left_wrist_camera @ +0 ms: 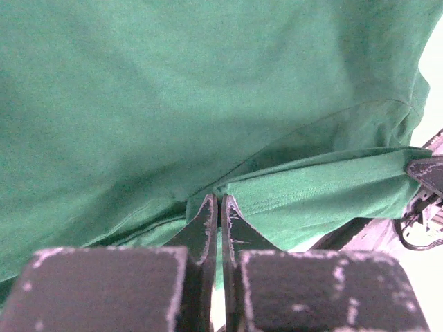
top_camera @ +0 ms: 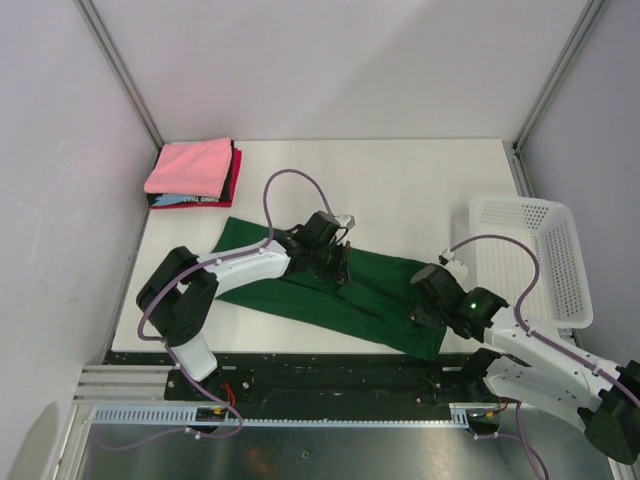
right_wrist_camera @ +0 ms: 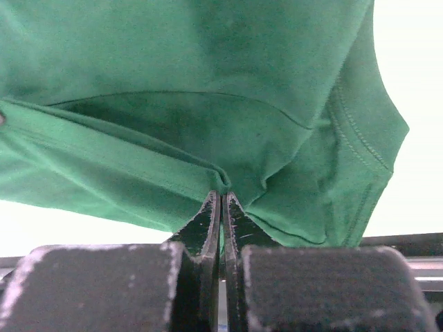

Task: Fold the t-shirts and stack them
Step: Fold the other side of the tshirt into a rectangle

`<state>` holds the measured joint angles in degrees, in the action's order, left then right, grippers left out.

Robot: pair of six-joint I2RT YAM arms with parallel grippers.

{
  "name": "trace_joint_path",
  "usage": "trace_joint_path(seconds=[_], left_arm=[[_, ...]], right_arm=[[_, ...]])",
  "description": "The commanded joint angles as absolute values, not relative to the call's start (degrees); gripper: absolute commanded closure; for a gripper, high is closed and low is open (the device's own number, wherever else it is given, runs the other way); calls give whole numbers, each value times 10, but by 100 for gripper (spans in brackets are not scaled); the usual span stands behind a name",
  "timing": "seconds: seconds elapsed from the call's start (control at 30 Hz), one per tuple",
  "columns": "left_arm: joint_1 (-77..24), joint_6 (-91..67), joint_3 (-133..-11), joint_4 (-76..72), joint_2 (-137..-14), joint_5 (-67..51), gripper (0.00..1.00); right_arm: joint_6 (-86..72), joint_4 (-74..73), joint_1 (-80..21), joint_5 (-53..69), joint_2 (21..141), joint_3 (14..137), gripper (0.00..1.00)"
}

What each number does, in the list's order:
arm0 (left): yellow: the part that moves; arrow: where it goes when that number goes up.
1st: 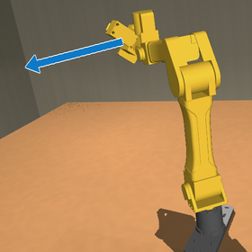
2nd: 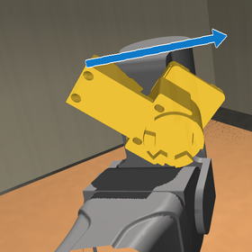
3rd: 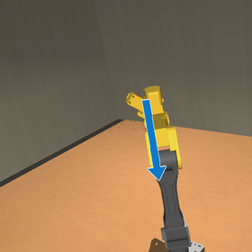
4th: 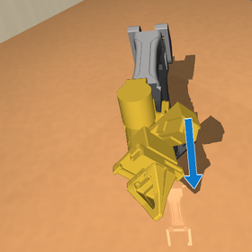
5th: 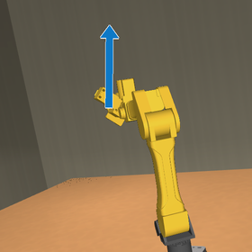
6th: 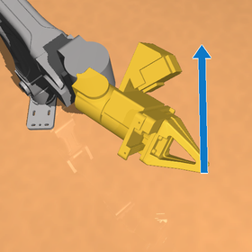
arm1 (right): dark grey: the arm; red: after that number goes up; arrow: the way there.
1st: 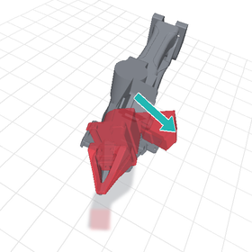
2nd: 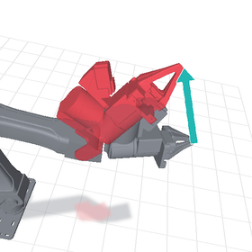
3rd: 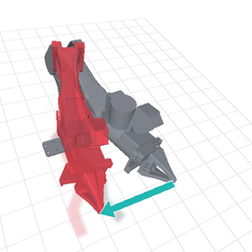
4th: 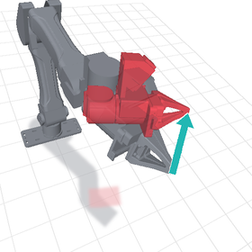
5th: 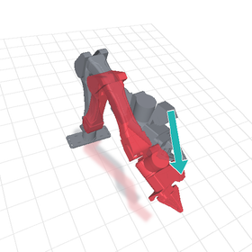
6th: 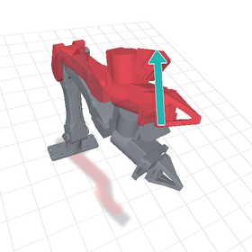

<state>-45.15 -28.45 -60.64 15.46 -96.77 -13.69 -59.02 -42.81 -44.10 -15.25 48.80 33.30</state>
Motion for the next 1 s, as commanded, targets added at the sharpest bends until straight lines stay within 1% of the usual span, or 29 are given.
trace_joint_path(seconds=[0.0,0.37,0.53,0.77,0.87,0.97], left_arm=[[-455,-279,-593,146,-982,-126,100],[-456,-282,-581,146,-1001,-128,100],[-455,-279,-585,158,-992,-104,100],[-454,-258,-606,214,-963,-44,100],[-454,-253,-615,226,-952,-37,100],[-454,-248,-624,230,-955,-48,100]], right_arm=[[-614,-429,-449,-204,506,314,100],[-645,-392,-481,-190,516,270,100],[-649,-391,-492,-189,520,269,100],[-653,-420,-494,-178,466,273,100],[-654,-418,-494,-169,448,276,100],[-655,-417,-496,-164,456,277,100]])
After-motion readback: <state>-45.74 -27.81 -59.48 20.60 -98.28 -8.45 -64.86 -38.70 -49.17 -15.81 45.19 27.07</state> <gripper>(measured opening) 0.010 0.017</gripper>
